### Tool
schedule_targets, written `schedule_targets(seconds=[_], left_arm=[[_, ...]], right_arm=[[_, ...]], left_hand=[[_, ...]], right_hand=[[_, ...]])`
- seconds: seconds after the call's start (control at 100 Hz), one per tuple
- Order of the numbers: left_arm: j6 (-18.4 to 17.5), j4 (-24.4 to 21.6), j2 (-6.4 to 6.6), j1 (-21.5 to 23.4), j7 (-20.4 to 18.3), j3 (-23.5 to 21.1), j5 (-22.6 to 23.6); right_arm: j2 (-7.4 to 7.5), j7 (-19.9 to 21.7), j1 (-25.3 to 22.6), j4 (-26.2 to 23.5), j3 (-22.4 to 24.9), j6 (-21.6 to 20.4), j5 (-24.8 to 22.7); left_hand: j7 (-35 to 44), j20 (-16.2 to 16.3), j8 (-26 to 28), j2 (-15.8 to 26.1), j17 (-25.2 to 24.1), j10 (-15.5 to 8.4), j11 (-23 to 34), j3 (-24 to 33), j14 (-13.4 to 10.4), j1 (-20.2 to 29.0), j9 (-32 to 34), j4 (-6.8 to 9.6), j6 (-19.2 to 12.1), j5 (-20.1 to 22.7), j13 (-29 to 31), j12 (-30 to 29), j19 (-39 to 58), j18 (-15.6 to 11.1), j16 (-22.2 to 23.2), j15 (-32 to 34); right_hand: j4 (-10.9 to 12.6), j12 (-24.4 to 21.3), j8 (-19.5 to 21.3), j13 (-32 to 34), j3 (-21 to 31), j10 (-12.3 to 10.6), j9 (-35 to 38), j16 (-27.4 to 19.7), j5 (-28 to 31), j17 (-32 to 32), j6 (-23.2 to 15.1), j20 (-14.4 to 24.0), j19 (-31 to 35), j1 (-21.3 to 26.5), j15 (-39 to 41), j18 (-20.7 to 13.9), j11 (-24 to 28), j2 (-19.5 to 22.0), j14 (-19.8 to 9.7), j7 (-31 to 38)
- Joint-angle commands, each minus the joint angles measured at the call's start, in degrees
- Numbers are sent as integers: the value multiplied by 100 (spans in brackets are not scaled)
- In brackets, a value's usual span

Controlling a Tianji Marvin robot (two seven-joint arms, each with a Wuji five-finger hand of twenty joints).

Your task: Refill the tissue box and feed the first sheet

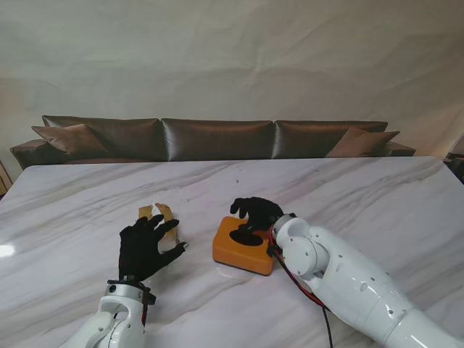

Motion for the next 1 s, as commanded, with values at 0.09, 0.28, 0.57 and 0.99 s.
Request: schedule_targets(seconds=[0.09, 0.28, 0.57, 0.99], left_arm=[[-14, -11, -30, 50, -33, -1, -4], [-6, -35, -28, 79, -33, -5, 6], [-24, -32, -33, 84, 2, 8, 0], [-406, -24, 11, 95, -59, -117, 59]], right_arm=[[-28, 270, 6, -97, -146, -270, 88], [-20, 246, -53, -180, -184, -470, 72], [24, -306, -431, -804, 182, -319, -686], [360, 206, -1595, -2564, 760, 611, -2163]], left_hand=[[60, -28, 84, 207, -133, 32, 52, -101, 20, 63, 145, -136, -103, 75, 102, 49, 61, 86, 54, -73], [62, -28, 90, 211, -133, 32, 59, -103, 24, 66, 158, -136, -100, 72, 101, 53, 61, 86, 54, -73], [66, -31, 97, 211, -133, 33, 65, -108, 25, 65, 167, -137, -103, 74, 96, 57, 55, 85, 54, -76], [81, -32, 107, 209, -133, 31, 66, -110, 20, 69, 172, -137, -65, 102, 101, 59, 54, 85, 53, -76]], right_hand=[[-112, 98, -23, 194, 246, -188, 139, 50, -67, 109, -144, 62, 246, 28, 128, -437, 138, -166, -121, 86], [-137, 81, -40, -5, 198, -226, 80, -78, -102, -82, -201, -32, 24, -33, -132, -347, 113, -163, -165, 92], [-761, -20, -41, -633, -254, -363, -142, -414, -128, -562, -444, -122, -462, -621, -699, -112, -61, -248, -173, 33], [-1056, -584, 151, 484, -1084, -176, 711, -933, 914, 2091, -687, 589, 2483, -1393, -649, -1731, -623, 58, 78, -277]])
